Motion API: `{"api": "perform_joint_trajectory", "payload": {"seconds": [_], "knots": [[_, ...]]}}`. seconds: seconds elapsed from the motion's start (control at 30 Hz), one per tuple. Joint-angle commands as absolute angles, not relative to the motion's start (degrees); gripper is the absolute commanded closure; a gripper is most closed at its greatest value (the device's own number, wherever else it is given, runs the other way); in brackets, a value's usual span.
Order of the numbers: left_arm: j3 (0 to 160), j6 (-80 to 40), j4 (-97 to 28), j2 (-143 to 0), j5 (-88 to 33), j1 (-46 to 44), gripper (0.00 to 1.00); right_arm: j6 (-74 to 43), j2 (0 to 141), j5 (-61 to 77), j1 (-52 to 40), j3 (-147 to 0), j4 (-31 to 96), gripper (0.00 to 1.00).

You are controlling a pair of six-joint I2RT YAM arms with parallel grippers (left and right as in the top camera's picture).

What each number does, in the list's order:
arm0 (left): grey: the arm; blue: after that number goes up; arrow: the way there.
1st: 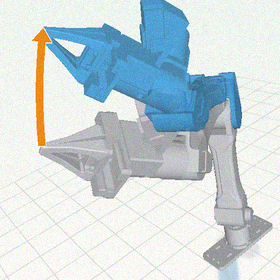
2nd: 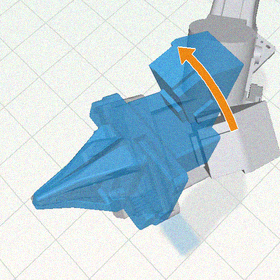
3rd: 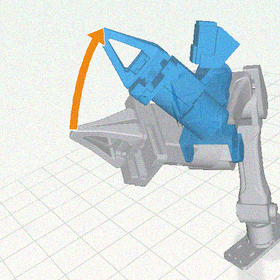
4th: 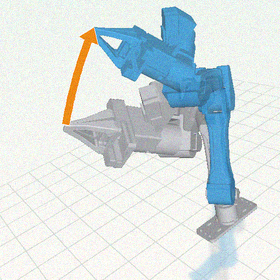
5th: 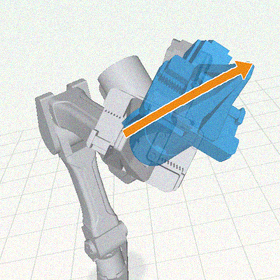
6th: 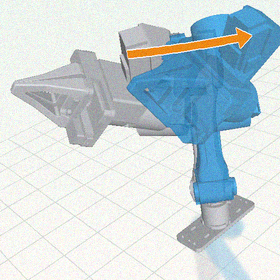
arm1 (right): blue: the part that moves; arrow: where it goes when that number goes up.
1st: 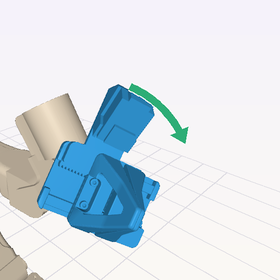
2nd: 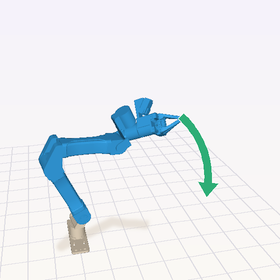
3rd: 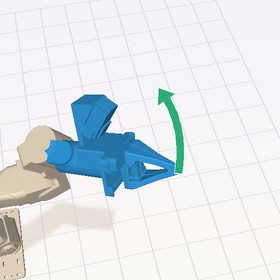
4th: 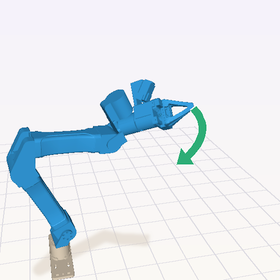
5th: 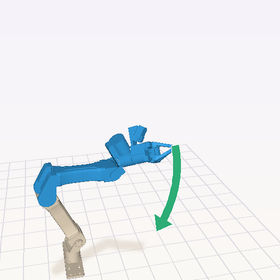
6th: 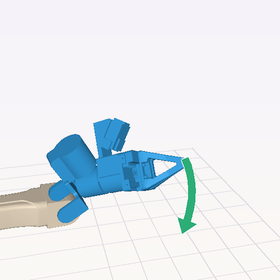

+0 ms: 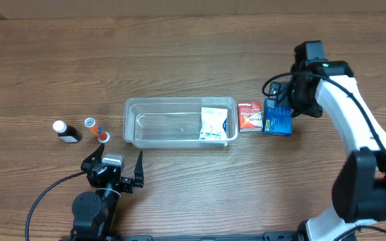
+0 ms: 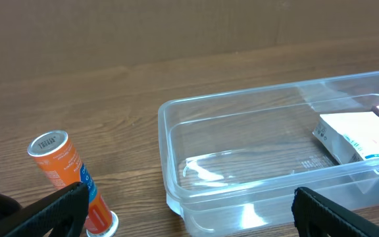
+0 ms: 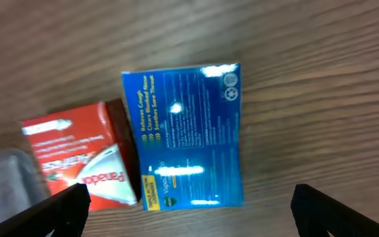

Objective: Pack container
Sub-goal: 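Grasp the blue medicine box with the right gripper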

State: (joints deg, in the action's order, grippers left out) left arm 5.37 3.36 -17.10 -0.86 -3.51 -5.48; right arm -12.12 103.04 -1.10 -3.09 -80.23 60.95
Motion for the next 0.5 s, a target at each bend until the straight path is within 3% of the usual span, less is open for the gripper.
{"api": "perform_joint_trajectory", "payload": {"seconds": [0.0,0.27,0.33,0.47], "knots": [[5.2,2.8,-17.0,-0.4,-4.1,-4.8,0.0,-10.6,107.2,-0.3,-3.2,-79.5,59.8,0.0],[5.2,2.8,-17.0,-0.4,-4.1,-4.8,0.0,-10.7,113.4,1.1,-3.1,-76.9,54.2,0.0],[5.2,2.8,-17.0,-0.4,-4.1,-4.8,0.0,-13.9,114.3,-0.5,-3.0,-76.9,53.5,0.04],[5.2,2.8,-17.0,-0.4,-4.1,-4.8,0.0,-14.0,114.2,-0.6,-2.9,-76.9,52.6,0.25]]}}
